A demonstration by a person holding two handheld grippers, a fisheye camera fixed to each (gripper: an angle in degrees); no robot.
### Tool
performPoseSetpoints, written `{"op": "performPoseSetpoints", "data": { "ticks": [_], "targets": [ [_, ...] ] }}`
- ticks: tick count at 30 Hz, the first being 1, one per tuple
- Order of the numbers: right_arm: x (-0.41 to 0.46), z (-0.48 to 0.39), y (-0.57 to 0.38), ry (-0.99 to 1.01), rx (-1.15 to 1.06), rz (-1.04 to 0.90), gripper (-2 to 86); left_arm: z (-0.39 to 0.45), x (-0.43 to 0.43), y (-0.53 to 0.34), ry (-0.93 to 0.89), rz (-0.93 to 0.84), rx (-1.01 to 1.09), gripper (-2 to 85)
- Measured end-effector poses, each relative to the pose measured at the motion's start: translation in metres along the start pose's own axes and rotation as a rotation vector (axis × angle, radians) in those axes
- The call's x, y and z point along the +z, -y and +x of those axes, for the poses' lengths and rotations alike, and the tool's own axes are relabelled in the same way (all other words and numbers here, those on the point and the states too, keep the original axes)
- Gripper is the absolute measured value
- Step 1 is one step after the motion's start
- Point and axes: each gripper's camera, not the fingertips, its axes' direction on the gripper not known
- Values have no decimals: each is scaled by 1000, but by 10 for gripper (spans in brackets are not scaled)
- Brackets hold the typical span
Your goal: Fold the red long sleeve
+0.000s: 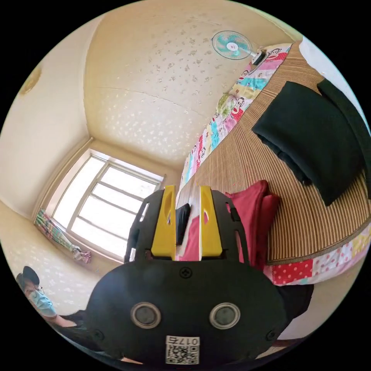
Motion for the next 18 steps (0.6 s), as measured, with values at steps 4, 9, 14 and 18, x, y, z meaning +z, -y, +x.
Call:
{"op": "performPoseSetpoints", "data": {
  "ticks": [4,9,14,18],
  "targets": [
    [41,8,-80,-339,-165,-184,88,-42,6,-66,185,-71,-19,184],
    [76,63,-132,-647,-160,-270,76,-114,10,-148,167,-44,-229,199],
    [56,101,-134,-434,78,-190,74,-128,35,-160,98,-61,-304,171],
    [47,88,-131,-410,53,-189,66,-106,34,-134,79,59,-278,65]
  ]
}}
